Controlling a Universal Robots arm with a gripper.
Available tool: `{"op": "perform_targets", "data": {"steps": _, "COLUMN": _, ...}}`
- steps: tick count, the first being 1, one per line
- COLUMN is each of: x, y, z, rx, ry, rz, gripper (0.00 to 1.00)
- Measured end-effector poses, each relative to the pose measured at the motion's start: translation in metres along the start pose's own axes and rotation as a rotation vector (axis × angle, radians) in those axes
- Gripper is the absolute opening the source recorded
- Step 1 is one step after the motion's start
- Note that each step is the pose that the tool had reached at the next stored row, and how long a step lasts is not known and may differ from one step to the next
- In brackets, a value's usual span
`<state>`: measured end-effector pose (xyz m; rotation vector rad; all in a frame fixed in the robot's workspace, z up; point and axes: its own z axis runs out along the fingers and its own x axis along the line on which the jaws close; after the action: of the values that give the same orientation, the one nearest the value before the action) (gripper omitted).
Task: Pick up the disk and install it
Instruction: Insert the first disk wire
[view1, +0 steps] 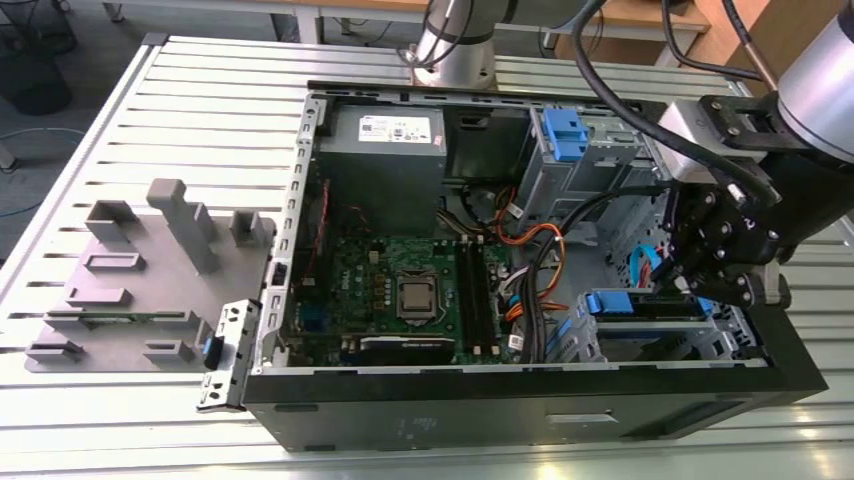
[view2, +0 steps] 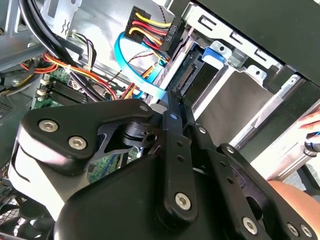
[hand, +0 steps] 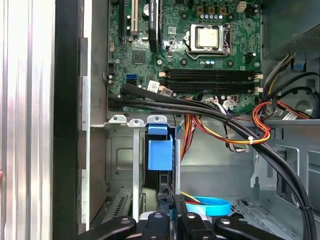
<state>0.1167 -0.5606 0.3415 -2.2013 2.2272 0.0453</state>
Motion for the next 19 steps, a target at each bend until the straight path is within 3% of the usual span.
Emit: {"op": "perform_targets", "data": {"steps": 19, "x": 0.0002, "y": 0.002, "z": 0.0051, "rx": 0.0, "ry": 0.0021, "rz": 0.0, "gripper": 0.16}}
